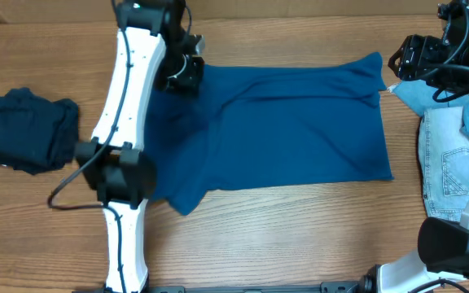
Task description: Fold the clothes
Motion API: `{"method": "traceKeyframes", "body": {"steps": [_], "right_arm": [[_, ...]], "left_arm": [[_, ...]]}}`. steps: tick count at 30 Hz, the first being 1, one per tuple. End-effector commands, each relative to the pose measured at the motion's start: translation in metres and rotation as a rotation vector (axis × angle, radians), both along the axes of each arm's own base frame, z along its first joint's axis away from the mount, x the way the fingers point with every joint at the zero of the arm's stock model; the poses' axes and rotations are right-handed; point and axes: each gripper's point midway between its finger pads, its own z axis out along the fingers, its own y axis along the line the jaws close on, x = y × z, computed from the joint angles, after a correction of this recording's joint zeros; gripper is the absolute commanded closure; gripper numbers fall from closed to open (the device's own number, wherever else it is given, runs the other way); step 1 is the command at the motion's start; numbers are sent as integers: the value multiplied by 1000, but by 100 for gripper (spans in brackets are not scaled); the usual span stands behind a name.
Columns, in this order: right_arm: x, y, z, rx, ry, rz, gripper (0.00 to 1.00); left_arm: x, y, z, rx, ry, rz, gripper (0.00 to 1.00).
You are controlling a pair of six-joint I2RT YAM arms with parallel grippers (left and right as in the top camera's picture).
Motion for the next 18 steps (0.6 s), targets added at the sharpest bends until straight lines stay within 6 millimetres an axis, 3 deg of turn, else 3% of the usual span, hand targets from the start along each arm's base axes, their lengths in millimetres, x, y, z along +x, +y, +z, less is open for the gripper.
{"method": "traceKeyframes", "body": {"steps": [1, 4, 6, 8, 9, 10, 13, 18], "right_arm": [[2, -1, -1, -12, -1, 3, 21], [2, -1, -1, -12, 0, 3, 21], [2, -1, -1, -12, -1, 3, 21], [2, -1, -1, -12, 0, 3, 20], [2, -1, -1, -12, 0, 3, 20], [2, -1, -1, -12, -1, 3, 20], [2, -1, -4, -11, 6, 3, 18], [3, -1, -8, -8, 18, 3, 18]], "left_arm": [[-1, 40, 73, 151, -232, 68, 67], [-11, 56, 93, 218, -271, 106, 68], [-8, 86, 100, 345, -304, 246, 67], [-2, 116, 94, 398, -299, 435, 53], [7, 116, 84, 328, -284, 453, 50], [21, 102, 68, 159, -256, 423, 50], [49, 61, 28, -209, -201, 280, 67], [62, 29, -54, -256, -118, 113, 96]]}}
